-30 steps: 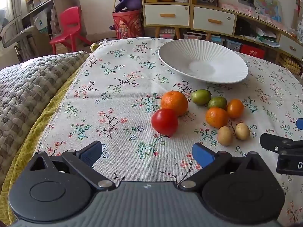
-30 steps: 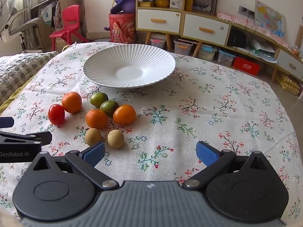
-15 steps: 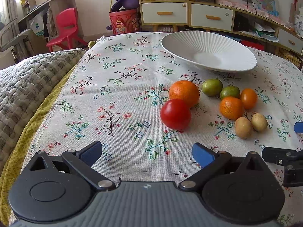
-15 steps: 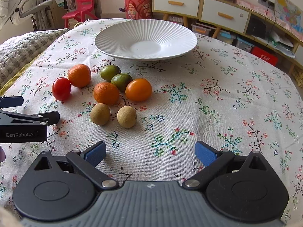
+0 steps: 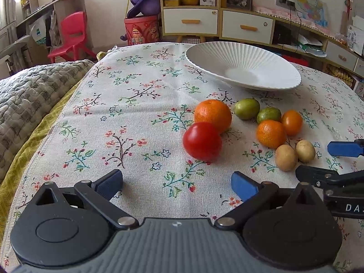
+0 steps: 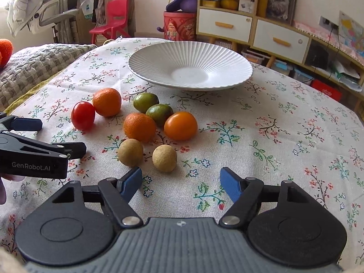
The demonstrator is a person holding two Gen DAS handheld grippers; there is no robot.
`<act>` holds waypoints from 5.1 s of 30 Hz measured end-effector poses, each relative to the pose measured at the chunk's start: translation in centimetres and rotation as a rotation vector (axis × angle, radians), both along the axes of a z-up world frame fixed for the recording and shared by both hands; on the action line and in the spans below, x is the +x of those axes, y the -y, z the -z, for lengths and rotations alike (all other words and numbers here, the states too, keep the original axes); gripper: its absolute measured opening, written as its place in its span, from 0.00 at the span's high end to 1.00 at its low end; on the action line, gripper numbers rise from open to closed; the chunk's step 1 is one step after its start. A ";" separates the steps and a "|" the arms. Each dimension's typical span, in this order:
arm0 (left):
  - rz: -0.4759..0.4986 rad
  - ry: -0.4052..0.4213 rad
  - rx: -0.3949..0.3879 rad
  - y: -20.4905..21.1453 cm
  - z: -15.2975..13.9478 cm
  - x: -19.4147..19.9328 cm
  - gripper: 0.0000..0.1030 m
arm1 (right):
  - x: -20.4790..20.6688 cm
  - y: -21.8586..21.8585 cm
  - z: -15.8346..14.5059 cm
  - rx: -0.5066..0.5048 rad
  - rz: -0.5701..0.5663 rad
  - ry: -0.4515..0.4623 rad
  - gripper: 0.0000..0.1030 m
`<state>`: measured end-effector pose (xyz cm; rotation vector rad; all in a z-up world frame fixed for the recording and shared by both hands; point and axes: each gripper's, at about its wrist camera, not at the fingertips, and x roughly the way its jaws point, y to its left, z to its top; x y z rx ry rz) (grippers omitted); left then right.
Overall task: Organize fruits
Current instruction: 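Close the left tool on the red tomato while the right tool grasps a beige round fruit, then carry both held fruits into the white bowl and open both tools, then withdraw both open tools from the bowl back toward the loose fruit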
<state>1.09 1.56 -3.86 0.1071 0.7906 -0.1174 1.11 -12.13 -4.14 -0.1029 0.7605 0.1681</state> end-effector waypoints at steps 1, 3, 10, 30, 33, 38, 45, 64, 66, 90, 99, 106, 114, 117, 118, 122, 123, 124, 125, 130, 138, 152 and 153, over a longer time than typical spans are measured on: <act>0.007 0.006 -0.002 0.1 0.0 -0.1 0.10 | 0.1 -0.1 0.0 -0.001 -0.007 0.009 0.34; 0.024 0.019 -0.003 0.3 0.0 -0.2 0.12 | 0.1 -0.2 0.1 0.001 -0.016 0.020 0.41; 0.082 0.055 -0.032 1.0 -0.1 -0.1 0.31 | -0.1 -0.5 -0.1 -0.012 -0.047 0.038 0.57; 0.094 0.081 -0.120 0.4 -0.3 1.3 0.71 | 0.6 0.1 -0.3 0.079 -0.037 0.022 0.79; 0.090 0.070 -0.124 0.3 -0.4 1.5 0.77 | 0.7 0.2 -0.4 0.084 -0.034 0.021 0.80; 0.084 0.039 -0.147 0.0 -0.9 1.7 0.78 | 0.7 0.3 -0.7 0.095 -0.023 0.017 0.80; 0.089 0.027 -0.167 -0.1 -1.9 1.6 0.78 | 0.9 0.8 -1.5 0.113 -0.002 0.032 0.80; 0.118 0.054 -0.212 1.9 -4.6 4.9 0.78 | 3.9 1.7 -3.7 0.144 0.035 0.079 0.80; 0.120 0.056 -0.211 2.3 -4.6 5.5 0.78 | 4.5 2.0 -3.8 0.149 0.043 0.081 0.80; 0.204 0.033 -0.139 7.1 -2.2 13.6 0.78 | 11.5 4.8 -2.5 0.181 0.032 0.066 0.80; 0.227 0.042 -0.122 7.6 -2.3 13.7 0.77 | 11.6 4.8 -2.5 0.178 0.015 0.075 0.80; 0.209 0.044 -0.131 7.4 -2.9 13.2 0.70 | 11.2 4.9 -3.0 0.185 0.026 0.074 0.69; 0.200 0.052 -0.130 6.4 -4.0 11.2 0.55 | 9.6 5.1 -4.3 0.173 0.045 0.086 0.53; 0.198 0.058 -0.130 6.0 -4.4 10.3 0.50 | 9.0 5.1 -4.6 0.173 0.050 0.089 0.49; 0.196 0.060 -0.130 5.9 -4.5 10.1 0.48 | 8.7 5.1 -4.7 0.171 0.052 0.089 0.48; 0.180 0.061 -0.128 5.3 -4.8 9.0 0.41 | 7.7 5.0 -4.9 0.163 0.057 0.089 0.42; 0.177 0.061 -0.128 5.1 -4.8 8.8 0.40 | 7.4 5.0 -5.0 0.164 0.059 0.090 0.39; 0.173 0.060 -0.128 5.0 -4.9 8.6 0.38 | 7.2 5.0 -5.0 0.164 0.061 0.089 0.39; 0.169 0.059 -0.128 4.8 -4.9 8.3 0.37 | 7.1 5.0 -5.0 0.165 0.062 0.088 0.37; 0.155 0.062 -0.125 4.0 -5.0 7.0 0.27 | 6.0 4.8 -4.8 0.155 0.061 0.079 0.30; 0.146 0.049 -0.120 2.9 -4.6 5.6 0.17 | 4.5 4.6 -4.1 0.143 0.070 0.065 0.18; 0.125 0.019 -0.107 0.7 -2.8 2.8 0.11 | 2.5 4.4 -2.6 0.095 0.085 0.047 0.06; 0.119 0.020 -0.108 0.5 -2.7 2.6 0.11 | 2.4 4.5 -2.5 0.092 0.089 0.046 0.05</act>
